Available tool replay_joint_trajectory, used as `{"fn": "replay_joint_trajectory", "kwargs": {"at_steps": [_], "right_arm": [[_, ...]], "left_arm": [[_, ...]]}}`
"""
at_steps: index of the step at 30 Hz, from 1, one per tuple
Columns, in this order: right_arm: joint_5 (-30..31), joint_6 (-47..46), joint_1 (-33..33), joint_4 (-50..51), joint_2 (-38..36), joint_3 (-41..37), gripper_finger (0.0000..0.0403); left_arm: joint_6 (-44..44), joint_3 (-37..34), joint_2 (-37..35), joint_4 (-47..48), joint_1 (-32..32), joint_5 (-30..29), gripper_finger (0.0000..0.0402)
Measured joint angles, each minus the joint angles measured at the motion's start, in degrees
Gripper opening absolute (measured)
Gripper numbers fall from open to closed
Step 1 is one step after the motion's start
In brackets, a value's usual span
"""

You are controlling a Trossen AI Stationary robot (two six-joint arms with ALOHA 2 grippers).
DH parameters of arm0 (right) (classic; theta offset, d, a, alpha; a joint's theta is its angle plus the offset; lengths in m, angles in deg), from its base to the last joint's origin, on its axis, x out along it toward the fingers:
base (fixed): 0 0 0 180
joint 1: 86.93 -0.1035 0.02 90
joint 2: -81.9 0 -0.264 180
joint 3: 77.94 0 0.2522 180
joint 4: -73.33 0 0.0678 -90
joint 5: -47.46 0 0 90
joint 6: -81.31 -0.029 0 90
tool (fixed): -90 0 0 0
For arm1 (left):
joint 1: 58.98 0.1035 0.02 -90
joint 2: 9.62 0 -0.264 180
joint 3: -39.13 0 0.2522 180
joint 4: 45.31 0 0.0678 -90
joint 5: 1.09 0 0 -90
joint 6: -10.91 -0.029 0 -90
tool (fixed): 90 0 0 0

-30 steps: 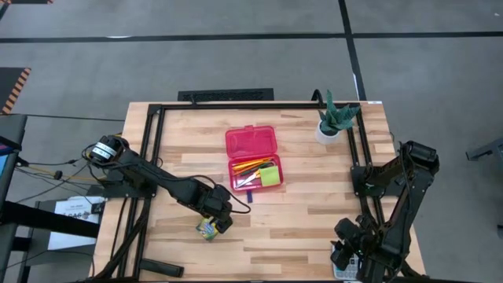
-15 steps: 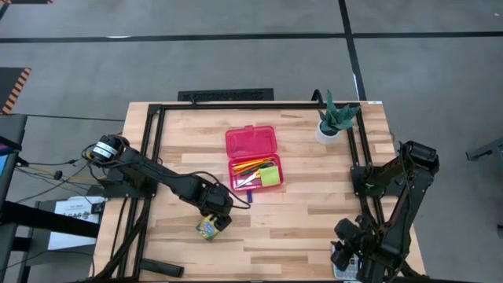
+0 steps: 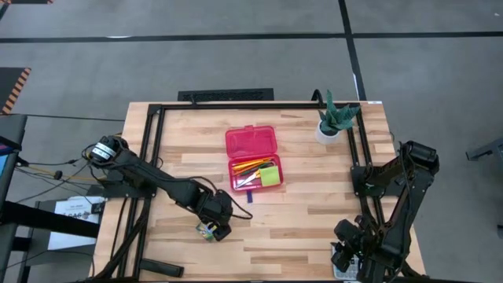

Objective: Pack school essentials
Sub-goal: Put the yellow crayon box into the supply box

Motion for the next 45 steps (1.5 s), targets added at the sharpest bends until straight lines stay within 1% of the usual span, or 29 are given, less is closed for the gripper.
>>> {"fn": "replay_joint_trajectory", "kwargs": {"at_steps": [7, 9, 12, 14, 19, 20, 22, 25, 28, 31, 32, 35, 39, 42, 45], "right_arm": [[0.00, -0.02, 0.02, -0.31, 0.00, 0.00, 0.0182], [0.00, -0.02, 0.02, -0.29, 0.00, 0.00, 0.0182], [0.00, -0.04, 0.02, -0.31, 0.00, 0.00, 0.0182], [0.01, -0.32, 0.02, -0.34, 0.00, 0.00, 0.0182], [0.02, 0.00, 0.02, 0.00, 0.00, 0.00, 0.0182], [0.04, -0.02, 0.02, 0.12, 0.00, 0.00, 0.0182], [0.04, -0.02, 0.02, 0.16, 0.00, 0.00, 0.0182], [0.04, -0.04, 0.02, -0.12, 0.00, 0.00, 0.0182], [0.04, 0.00, 0.02, -0.18, 0.00, 0.00, 0.0182], [0.00, 0.00, 0.02, -0.19, 0.00, 0.00, 0.0182], [0.00, -0.01, 0.02, -0.19, 0.00, 0.00, 0.0182], [-0.02, -0.02, 0.02, -0.28, 0.00, 0.00, 0.0182], [-0.03, -0.02, 0.02, -0.27, 0.00, 0.00, 0.0182], [-0.04, 0.01, 0.02, -0.10, 0.00, 0.00, 0.0182], [-0.04, 0.03, 0.02, 0.07, 0.00, 0.00, 0.0182]], "left_arm": [[4.94, 2.67, 0.00, -0.45, -4.30, -0.37, 0.0400], [6.56, 2.94, 0.00, -0.53, -5.31, -1.34, 0.0400], [6.49, 2.94, 0.00, -0.16, -6.58, -7.44, 0.0400], [5.65, 2.94, 0.00, -0.21, -7.05, -9.95, 0.0400], [8.73, 2.92, 0.00, -0.18, -7.49, -18.23, 0.0400], [9.69, 2.92, 0.00, -0.18, -7.47, -18.68, 0.0400], [8.79, 2.92, 0.00, 0.83, -6.60, -18.01, 0.0398], [7.15, 2.92, 0.13, 5.18, -5.21, -13.42, 0.0396], [6.92, 2.83, 1.13, 8.68, -4.72, -11.43, 0.0396], [3.92, 3.11, 3.39, 6.52, -5.94, -12.68, 0.0396], [3.31, 3.14, 4.44, 6.39, -6.55, -13.75, 0.0396], [2.59, 3.14, 7.59, 6.23, -8.01, -14.30, 0.0395], [5.39, 3.12, 11.19, 7.62, -9.31, -14.29, 0.0395], [8.41, 3.13, 12.80, 7.36, -9.70, -16.18, 0.0395], [8.88, 3.19, 13.64, 6.60, -9.98, -17.26, 0.0395]]}}
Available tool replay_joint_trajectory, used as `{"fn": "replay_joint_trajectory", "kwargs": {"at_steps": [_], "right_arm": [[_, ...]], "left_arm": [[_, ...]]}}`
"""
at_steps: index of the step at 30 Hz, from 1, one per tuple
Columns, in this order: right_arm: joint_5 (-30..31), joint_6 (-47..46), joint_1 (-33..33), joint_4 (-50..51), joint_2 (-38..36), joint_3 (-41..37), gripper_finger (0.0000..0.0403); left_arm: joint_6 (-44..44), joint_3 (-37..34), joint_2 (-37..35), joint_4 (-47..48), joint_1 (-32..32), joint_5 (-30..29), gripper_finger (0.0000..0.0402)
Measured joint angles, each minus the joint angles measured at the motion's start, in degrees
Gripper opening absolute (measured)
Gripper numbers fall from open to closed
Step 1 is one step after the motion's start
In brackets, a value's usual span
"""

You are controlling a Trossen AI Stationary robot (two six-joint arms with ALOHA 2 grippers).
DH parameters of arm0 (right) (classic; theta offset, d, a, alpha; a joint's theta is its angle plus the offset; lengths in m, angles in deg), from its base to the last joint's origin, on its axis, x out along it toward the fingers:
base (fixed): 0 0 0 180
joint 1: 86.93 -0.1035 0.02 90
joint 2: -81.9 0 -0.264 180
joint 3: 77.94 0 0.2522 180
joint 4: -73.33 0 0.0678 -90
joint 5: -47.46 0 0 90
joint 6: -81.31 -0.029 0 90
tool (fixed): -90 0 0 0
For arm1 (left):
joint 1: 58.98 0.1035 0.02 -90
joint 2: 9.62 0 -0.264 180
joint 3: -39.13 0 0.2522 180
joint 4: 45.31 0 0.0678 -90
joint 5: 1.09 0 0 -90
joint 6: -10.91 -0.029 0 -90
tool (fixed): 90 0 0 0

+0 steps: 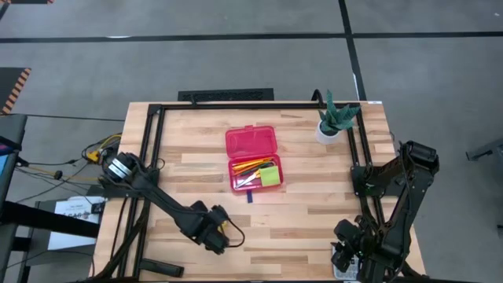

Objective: Pack school essentials
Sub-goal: Put the yellow crayon box into the supply box

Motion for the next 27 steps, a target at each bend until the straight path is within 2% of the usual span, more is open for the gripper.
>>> {"fn": "replay_joint_trajectory", "kwargs": {"at_steps": [7, 13, 17, 23, 27], "right_arm": [[-0.09, -0.01, 0.00, 0.11, 0.00, 0.00, 0.0182], [-0.11, 1.04, 0.00, 0.06, 0.00, 0.00, 0.0182], [-0.11, 1.04, 0.00, -0.06, 0.00, 0.00, 0.0182], [-0.11, 1.03, 0.00, -0.31, 0.00, 0.00, 0.0182], [-0.11, 1.02, 0.00, -0.35, 0.00, 0.00, 0.0182]], "left_arm": [[5.33, -0.02, -0.35, 3.86, 0.89, 2.06, 0.0395], [9.12, 3.23, -0.59, 14.04, 0.95, 3.55, 0.0395], [9.90, 3.35, -0.59, 13.26, 0.48, 1.17, 0.0395], [9.62, 0.79, -0.40, 6.73, 0.41, 1.95, 0.0395], [10.54, 0.67, -0.40, 9.08, 0.66, 1.50, 0.0395]]}}
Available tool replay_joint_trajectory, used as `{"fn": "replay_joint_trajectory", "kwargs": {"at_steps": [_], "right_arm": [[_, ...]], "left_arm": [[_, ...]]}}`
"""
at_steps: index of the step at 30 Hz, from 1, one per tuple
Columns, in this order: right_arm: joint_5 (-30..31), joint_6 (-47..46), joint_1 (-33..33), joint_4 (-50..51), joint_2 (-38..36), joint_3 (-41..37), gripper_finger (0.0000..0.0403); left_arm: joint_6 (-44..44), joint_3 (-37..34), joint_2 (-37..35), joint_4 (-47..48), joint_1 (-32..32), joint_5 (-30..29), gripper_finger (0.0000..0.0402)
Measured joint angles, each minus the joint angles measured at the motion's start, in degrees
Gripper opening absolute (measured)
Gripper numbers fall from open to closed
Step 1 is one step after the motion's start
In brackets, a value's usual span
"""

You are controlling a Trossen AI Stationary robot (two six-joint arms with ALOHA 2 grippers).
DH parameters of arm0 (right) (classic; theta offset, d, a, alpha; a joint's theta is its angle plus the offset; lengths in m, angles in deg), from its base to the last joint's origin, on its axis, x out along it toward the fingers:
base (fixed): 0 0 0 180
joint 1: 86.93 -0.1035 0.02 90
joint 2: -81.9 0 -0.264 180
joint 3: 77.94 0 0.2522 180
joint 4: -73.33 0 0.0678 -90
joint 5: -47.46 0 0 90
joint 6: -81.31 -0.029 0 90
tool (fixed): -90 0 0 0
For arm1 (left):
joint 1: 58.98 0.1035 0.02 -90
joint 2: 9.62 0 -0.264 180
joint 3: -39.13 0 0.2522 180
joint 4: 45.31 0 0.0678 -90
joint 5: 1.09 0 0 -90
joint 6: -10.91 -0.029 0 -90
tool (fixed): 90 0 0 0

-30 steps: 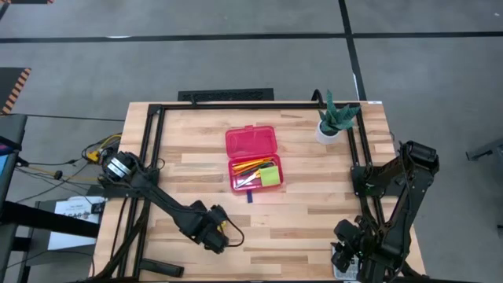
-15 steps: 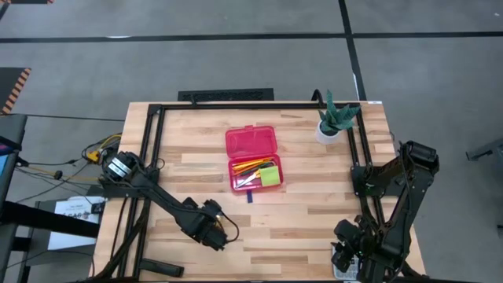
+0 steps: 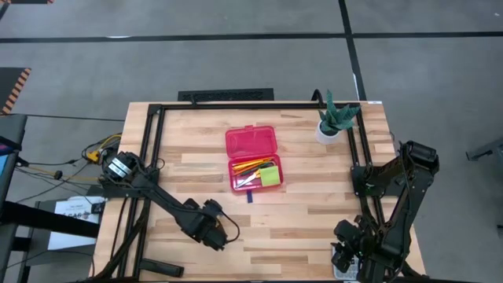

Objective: Pack school essentials
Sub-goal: Put the yellow crayon box into the supply box

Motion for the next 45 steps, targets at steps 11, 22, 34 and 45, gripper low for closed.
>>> {"fn": "replay_joint_trajectory", "kwargs": {"at_steps": [11, 22, 34, 45], "right_arm": [[-0.04, 0.00, 0.00, -1.22, 0.00, 0.00, 0.0182], [-0.04, 0.00, 0.00, -1.50, 0.00, 0.00, 0.0182], [-0.04, 0.00, 0.00, -1.71, 0.02, 0.00, 0.0182], [-0.05, 0.00, 0.02, -2.55, 0.02, 0.00, 0.0182]], "left_arm": [[1.28, -0.04, 0.00, 6.85, 1.30, 1.50, 0.0395], [-2.80, -0.04, 0.00, 5.56, 1.93, -1.45, 0.0395], [-3.63, -0.81, -0.04, 4.90, 2.23, -2.43, 0.0395], [-5.15, -8.80, -0.74, -3.41, 3.96, 3.75, 0.0395]]}}
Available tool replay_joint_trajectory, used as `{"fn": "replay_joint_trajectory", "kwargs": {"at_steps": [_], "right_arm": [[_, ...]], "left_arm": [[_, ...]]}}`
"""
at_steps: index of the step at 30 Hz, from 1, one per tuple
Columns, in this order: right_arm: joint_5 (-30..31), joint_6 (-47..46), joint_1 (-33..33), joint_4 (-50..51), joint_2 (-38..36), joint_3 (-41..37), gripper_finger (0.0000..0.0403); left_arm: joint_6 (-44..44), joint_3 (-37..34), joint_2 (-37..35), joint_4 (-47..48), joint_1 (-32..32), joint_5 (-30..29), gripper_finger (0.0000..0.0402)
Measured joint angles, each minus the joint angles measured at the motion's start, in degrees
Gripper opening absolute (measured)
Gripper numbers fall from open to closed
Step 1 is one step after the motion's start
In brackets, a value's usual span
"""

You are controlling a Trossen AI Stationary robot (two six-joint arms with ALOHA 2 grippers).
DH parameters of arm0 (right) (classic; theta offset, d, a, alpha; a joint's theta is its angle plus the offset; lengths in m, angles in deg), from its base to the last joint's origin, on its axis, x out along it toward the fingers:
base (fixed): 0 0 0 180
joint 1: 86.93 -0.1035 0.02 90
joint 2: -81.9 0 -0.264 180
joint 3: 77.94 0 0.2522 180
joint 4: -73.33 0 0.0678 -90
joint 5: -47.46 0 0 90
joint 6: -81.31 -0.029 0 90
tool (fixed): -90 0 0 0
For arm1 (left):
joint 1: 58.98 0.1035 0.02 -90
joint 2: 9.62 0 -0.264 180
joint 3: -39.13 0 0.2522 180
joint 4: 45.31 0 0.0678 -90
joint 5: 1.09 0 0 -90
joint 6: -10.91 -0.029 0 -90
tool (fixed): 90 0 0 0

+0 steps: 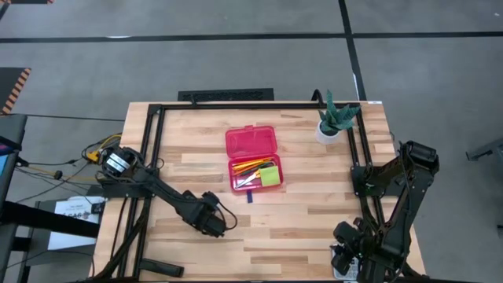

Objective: Pack school essentials
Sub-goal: Put the yellow crayon box into the supply box

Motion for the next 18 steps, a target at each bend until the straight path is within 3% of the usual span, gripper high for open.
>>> {"fn": "replay_joint_trajectory", "kwargs": {"at_steps": [18], "right_arm": [[-0.02, 0.02, -0.02, -0.66, 0.00, 0.01, 0.0182]], "left_arm": [[-5.70, 0.61, -0.33, -1.28, 3.67, 3.66, 0.0378]]}}
